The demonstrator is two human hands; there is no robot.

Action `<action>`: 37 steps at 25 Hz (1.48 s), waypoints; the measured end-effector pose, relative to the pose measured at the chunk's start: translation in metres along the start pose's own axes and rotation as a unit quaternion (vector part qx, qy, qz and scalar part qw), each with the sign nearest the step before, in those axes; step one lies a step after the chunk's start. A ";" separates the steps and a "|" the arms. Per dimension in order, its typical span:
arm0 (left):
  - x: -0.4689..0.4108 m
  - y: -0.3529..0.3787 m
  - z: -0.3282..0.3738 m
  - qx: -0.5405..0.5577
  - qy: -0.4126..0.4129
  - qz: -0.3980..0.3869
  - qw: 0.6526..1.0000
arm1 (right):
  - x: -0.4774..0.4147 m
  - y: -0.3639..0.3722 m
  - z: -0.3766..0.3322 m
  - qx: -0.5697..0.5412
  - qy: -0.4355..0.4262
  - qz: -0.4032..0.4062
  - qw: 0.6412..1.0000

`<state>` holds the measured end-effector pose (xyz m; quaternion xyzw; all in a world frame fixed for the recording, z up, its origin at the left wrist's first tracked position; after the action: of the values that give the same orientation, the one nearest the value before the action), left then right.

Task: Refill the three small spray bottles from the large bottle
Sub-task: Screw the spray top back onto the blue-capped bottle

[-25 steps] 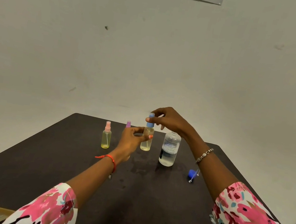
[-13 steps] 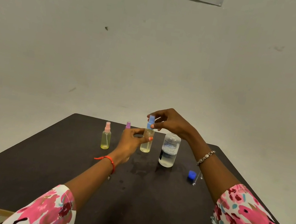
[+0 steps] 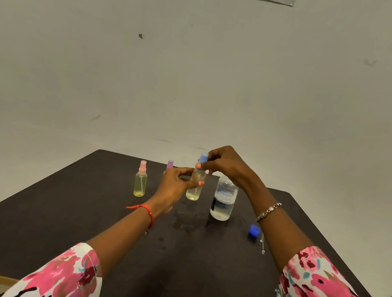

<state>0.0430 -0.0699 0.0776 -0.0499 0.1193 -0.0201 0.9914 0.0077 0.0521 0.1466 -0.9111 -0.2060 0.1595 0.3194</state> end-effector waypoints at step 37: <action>0.001 -0.002 0.002 0.013 0.032 0.040 0.999 | 0.006 0.013 0.000 0.014 -0.033 0.097 0.995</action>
<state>0.0445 -0.0714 0.0799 -0.0317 0.1527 0.0162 0.9876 0.0166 0.0450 0.1373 -0.9166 -0.1245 0.2222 0.3080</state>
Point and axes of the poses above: each hand's wrist, its own x-axis away from the middle knuckle, its own y-axis out of the palm, z = x × y, the point moved 4 cm from there along -x, towards the middle knuckle, and after that the axes turned 9 degrees about -z, right-handed, at the moved point
